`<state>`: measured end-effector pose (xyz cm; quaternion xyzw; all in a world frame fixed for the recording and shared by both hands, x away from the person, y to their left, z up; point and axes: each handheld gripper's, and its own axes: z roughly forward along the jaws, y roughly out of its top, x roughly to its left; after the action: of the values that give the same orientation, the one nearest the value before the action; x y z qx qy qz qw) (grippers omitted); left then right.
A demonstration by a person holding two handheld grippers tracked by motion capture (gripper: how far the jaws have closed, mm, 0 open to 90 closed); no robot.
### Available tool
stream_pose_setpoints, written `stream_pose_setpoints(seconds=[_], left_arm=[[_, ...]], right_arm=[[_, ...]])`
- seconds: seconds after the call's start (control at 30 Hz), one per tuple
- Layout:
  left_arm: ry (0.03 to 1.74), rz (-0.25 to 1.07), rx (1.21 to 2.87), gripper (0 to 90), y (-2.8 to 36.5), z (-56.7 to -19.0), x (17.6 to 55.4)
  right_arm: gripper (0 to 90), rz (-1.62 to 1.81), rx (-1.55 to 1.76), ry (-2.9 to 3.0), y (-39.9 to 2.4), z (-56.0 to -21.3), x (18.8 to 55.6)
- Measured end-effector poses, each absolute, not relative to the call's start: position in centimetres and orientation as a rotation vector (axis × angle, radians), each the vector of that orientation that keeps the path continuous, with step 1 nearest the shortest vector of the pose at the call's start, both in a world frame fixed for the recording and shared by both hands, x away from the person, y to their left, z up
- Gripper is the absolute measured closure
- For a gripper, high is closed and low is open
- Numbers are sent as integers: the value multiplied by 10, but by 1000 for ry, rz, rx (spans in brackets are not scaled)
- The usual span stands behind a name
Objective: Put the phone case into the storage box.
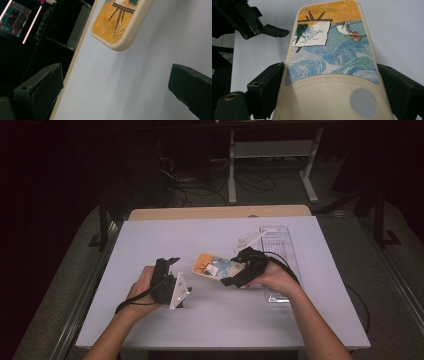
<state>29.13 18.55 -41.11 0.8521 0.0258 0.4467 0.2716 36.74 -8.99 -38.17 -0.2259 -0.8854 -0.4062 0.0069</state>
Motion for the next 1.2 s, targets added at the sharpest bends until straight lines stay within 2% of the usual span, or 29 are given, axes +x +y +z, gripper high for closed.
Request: stream_pose_setpoints(seconds=[0.43,1.2], left_arm=[[-45,1365,2261,0,178,-417,285],[-210,1542,2204,0,157,-429,274]], right_arm=[[111,-1284,-728,-2737,-87,-383,366],[111,-1300,-699,-2727,-70,-385,361]])
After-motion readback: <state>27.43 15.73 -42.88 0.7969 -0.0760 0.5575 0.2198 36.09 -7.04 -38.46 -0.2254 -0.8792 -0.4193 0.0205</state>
